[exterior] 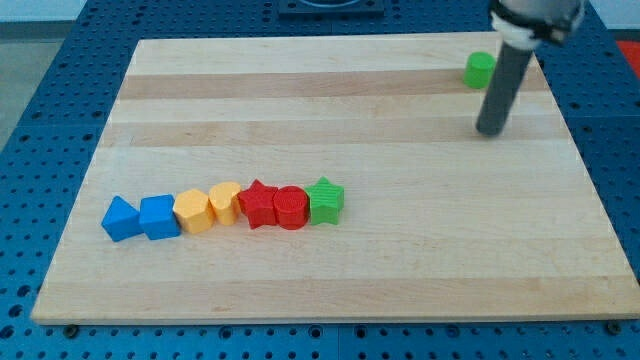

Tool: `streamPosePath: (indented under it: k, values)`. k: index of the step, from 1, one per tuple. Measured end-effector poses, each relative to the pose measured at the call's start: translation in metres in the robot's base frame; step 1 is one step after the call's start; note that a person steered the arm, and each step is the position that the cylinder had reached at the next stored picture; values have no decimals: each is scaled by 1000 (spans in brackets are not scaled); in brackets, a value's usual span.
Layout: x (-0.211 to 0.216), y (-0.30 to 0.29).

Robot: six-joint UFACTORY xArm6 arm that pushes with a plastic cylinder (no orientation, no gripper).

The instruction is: Move the green star to the center of the board

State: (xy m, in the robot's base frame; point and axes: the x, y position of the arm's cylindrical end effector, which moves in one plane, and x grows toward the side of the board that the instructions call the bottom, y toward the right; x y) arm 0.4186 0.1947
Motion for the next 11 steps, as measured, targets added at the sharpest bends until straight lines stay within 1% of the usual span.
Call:
streamPosePath:
  k: [1, 2, 3, 4, 6, 7, 8, 9, 10, 11]
  values:
    - [85, -18]
    - [144, -91]
    - [167, -175]
    - [156, -213]
    - [90, -209]
    - [79, -186]
    - [86, -204]
    - [81, -218]
    - [61, -204]
    - [58, -200]
